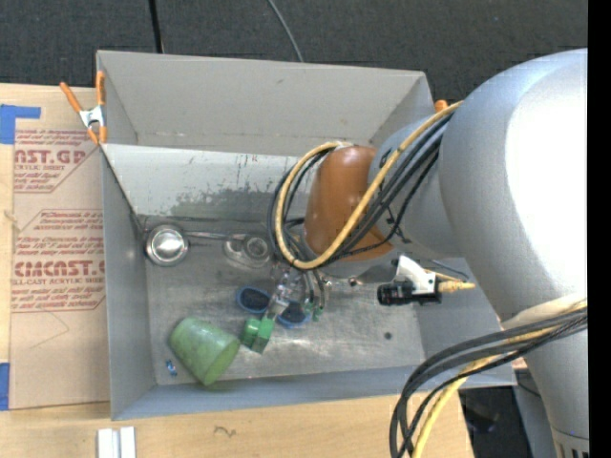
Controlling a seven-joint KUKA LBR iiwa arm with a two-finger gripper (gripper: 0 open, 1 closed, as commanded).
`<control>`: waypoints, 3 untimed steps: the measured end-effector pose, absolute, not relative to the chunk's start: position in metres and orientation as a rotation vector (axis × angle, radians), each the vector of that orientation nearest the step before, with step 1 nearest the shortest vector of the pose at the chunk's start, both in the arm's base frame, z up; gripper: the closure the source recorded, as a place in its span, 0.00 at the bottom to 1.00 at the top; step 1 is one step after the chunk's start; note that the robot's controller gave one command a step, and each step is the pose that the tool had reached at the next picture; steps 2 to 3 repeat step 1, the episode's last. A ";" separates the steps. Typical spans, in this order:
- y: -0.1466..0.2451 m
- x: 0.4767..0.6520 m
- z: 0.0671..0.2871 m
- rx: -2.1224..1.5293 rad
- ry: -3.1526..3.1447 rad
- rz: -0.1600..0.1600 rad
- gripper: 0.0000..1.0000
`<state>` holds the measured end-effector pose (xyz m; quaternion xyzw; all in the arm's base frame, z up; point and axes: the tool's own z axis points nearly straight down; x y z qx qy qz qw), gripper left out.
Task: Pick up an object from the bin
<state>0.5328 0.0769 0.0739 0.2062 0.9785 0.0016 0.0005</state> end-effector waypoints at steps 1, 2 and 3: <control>0.077 0.511 0.218 0.620 3.072 0.005 1.00; 0.077 0.511 0.218 0.620 3.072 0.005 1.00; 0.077 0.511 0.218 0.620 3.072 0.005 1.00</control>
Offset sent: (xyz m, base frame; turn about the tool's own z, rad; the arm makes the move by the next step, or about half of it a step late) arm -0.0232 -0.0003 0.1398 -0.0154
